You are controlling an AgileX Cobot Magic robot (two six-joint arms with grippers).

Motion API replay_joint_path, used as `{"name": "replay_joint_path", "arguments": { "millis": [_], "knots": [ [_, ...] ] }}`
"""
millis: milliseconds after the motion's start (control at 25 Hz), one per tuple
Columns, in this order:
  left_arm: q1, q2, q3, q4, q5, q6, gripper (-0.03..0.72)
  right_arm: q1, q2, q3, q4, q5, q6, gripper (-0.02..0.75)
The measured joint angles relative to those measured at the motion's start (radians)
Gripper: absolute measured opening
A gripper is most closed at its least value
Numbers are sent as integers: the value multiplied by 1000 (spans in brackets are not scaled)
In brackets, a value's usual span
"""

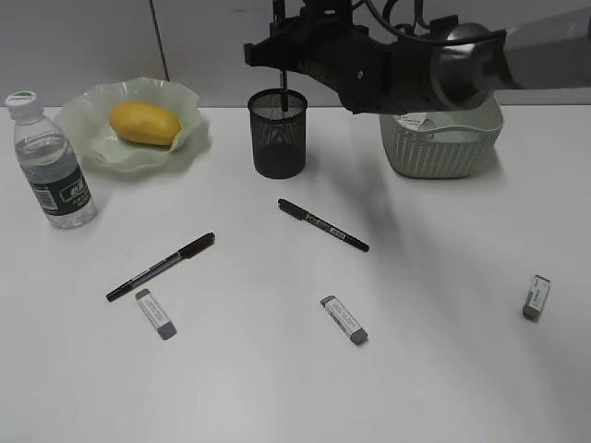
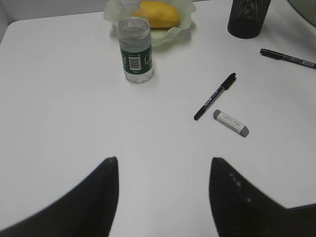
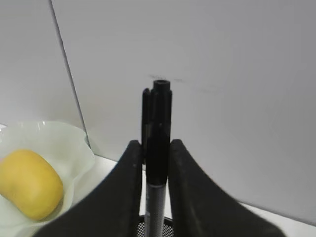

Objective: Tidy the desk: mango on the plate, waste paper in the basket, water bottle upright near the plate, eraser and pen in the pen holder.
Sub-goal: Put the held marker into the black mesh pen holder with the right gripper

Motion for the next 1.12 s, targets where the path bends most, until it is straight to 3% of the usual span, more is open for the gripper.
{"name": "replay_joint_path", "arguments": {
  "millis": [160, 360, 520, 840, 1120],
  "knots": [
    [0, 0, 0, 0, 0, 0, 445, 0, 21, 0, -10, -9, 0, 221],
    [0, 0, 0, 0, 0, 0, 445, 0, 22, 0, -25, -16, 1, 466],
    [0, 0, 0, 0, 0, 0, 445, 0, 13, 0, -26, 61, 1, 514],
    [0, 0, 0, 0, 0, 0, 445, 0, -164, 0, -41, 618, 1, 519],
    [0, 0, 0, 0, 0, 0, 445, 0, -310, 0, -198, 1190, 45, 512]
  ]
}}
